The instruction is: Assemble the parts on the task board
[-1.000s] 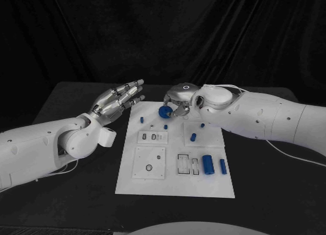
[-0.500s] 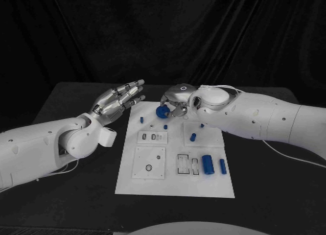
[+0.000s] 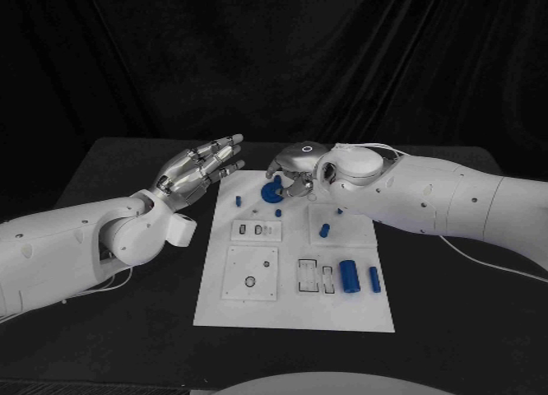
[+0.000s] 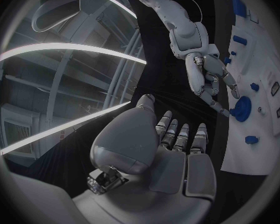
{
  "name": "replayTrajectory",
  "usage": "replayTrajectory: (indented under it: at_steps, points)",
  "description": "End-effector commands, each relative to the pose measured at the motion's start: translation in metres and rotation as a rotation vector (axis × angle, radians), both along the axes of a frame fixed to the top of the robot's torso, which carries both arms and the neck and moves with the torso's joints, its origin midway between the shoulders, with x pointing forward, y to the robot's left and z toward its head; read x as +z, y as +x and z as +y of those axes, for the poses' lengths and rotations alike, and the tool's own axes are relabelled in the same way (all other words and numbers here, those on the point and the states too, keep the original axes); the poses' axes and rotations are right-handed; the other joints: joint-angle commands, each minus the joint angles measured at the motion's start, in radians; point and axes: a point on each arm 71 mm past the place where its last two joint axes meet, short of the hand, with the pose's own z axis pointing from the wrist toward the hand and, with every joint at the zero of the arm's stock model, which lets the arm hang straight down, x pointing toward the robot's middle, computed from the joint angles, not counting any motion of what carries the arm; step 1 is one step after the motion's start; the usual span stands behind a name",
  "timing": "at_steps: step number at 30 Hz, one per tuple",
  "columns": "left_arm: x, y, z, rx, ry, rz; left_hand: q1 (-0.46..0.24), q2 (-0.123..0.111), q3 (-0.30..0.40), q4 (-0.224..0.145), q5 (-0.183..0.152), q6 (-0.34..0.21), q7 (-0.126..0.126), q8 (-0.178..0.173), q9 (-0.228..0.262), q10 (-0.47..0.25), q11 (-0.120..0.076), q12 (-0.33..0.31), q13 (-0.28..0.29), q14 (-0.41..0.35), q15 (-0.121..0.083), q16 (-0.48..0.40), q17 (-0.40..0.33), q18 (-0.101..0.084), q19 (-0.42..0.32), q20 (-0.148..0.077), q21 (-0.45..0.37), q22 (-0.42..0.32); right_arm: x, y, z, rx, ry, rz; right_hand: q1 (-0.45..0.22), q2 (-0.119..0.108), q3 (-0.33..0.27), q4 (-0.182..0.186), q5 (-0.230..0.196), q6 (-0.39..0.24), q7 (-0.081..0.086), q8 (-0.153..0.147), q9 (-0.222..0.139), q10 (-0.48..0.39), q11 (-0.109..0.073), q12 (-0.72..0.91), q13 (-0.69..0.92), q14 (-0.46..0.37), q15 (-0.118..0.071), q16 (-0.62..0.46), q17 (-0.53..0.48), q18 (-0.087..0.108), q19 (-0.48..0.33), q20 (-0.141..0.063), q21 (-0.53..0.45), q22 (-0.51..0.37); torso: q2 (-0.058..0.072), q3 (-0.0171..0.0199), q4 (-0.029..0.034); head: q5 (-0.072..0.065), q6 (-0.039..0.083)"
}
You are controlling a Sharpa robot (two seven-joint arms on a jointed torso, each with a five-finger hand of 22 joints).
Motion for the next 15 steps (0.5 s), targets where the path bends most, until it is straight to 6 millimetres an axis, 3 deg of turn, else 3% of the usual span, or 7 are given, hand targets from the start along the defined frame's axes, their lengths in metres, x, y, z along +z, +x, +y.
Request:
replayTrajectory:
  at_steps: [1,9,12,13,15]
  points:
    - [0.000,-0.001,-0.002,-0.015,-0.013,-0.002,0.007,-0.001,0.006,0.000,0.006,0.001,0.005,0.006,0.001,-0.001,0.005,0.006,0.000,0.001,0.007,0.002,0.000,0.019,-0.005,-0.001,-0.004,-0.001,-0.002,-0.001,0.000,0.003,-0.009,0.011,-0.010,-0.002,0.003,-0.005,-0.003,-0.007,0.000,-0.006,-0.001,0.103,-0.006,0.004,0.263,0.084,-0.006,-0.006,0.157,0.004,0.025,-0.002,-0.005,0.166,0.000,0.0002,-0.0004,0.000,-0.001]
    - [0.000,-0.001,-0.001,-0.014,-0.011,0.000,0.007,-0.001,0.006,0.000,0.006,0.001,0.005,0.006,0.001,-0.001,0.005,0.006,0.000,0.001,0.007,0.002,0.000,0.019,-0.005,-0.001,-0.004,-0.001,-0.001,0.000,-0.004,0.003,0.010,-0.010,-0.016,-0.001,0.000,-0.005,-0.024,-0.010,-0.001,-0.003,-0.009,0.103,-0.008,0.004,0.263,0.082,-0.008,-0.010,0.151,0.005,0.023,-0.005,-0.011,0.163,0.001,0.0006,-0.0004,0.002,-0.003]
    - [-0.001,-0.001,0.001,-0.011,-0.009,0.002,0.007,-0.001,0.006,0.000,0.006,0.001,0.005,0.006,0.001,-0.001,0.005,0.006,0.000,0.001,0.007,0.002,0.000,0.019,-0.005,-0.001,-0.004,-0.001,0.003,-0.001,-0.012,0.002,0.037,-0.038,-0.021,0.000,-0.008,-0.005,-0.078,0.006,0.002,0.003,-0.016,0.103,-0.006,0.004,0.263,0.082,-0.008,-0.012,0.149,0.006,0.023,-0.005,-0.015,0.162,0.000,0.0010,-0.0007,0.003,-0.001]
    - [-0.001,-0.001,0.002,-0.009,-0.008,0.003,0.007,-0.001,0.006,0.000,0.006,0.001,0.005,0.006,0.001,-0.001,0.005,0.006,0.000,0.001,0.007,0.002,0.000,0.019,-0.005,-0.001,-0.004,-0.001,0.006,-0.002,-0.016,0.002,0.046,-0.049,-0.023,0.001,-0.013,-0.004,-0.118,0.012,0.004,0.004,-0.020,0.103,-0.005,0.004,0.263,0.082,-0.007,-0.012,0.149,0.006,0.023,-0.005,-0.015,0.162,0.000,0.0011,-0.0009,0.002,-0.001]
    - [-0.001,-0.001,0.003,-0.007,-0.007,0.004,0.007,-0.001,0.007,0.000,0.007,0.002,0.006,0.006,0.001,-0.001,0.005,0.007,0.000,0.001,0.007,0.003,0.000,0.019,-0.004,-0.001,-0.004,-0.001,0.013,-0.003,-0.025,-0.001,0.062,-0.071,-0.025,0.003,-0.020,-0.001,-0.158,0.021,0.006,0.006,-0.024,0.103,-0.004,0.004,0.263,0.083,-0.005,-0.011,0.150,0.005,0.025,-0.004,-0.015,0.164,0.000,0.0015,-0.0020,0.002,0.001]
